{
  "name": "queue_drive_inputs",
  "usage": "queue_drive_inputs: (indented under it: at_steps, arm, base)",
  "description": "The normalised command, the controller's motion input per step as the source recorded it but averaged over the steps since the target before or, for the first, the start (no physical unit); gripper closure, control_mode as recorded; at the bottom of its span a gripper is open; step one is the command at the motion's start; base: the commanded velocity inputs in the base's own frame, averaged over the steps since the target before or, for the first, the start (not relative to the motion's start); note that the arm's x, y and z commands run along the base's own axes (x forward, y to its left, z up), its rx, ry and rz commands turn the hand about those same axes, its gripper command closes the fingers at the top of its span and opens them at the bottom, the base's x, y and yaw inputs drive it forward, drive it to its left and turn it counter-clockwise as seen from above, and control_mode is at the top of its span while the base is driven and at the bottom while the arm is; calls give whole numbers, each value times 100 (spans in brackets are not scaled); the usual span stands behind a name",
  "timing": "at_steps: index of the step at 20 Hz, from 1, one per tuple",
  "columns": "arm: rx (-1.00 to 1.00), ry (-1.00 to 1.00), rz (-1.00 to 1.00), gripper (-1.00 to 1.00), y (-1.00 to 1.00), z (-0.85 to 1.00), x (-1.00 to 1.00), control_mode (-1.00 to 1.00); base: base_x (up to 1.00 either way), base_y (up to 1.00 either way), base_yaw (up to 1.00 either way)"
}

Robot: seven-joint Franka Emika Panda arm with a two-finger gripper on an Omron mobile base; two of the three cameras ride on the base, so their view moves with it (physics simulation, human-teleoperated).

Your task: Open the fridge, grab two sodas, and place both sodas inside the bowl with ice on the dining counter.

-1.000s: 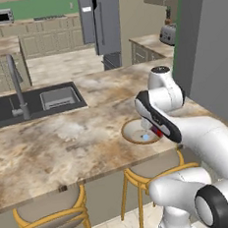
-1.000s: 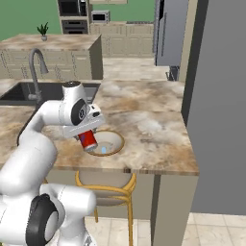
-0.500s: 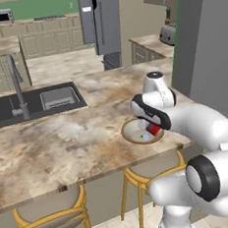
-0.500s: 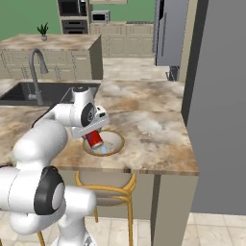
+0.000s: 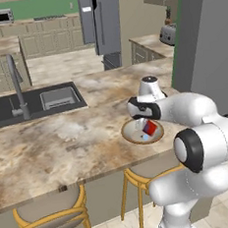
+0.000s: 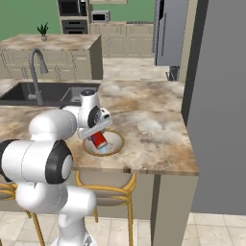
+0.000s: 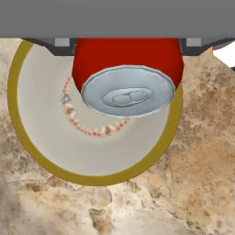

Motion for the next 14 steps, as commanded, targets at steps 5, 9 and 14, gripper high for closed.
queue_drive_inputs:
  at_steps: [5, 9, 14]
  arm:
    - [0, 0, 4, 100, 0, -28, 16, -100]
    - [0, 0, 3, 100, 0, -25, 4, -100]
    - [0, 0, 4, 100, 0, -21, 15, -100]
  base:
    - [0, 0, 0]
    - [0, 0, 0]
    - [0, 0, 0]
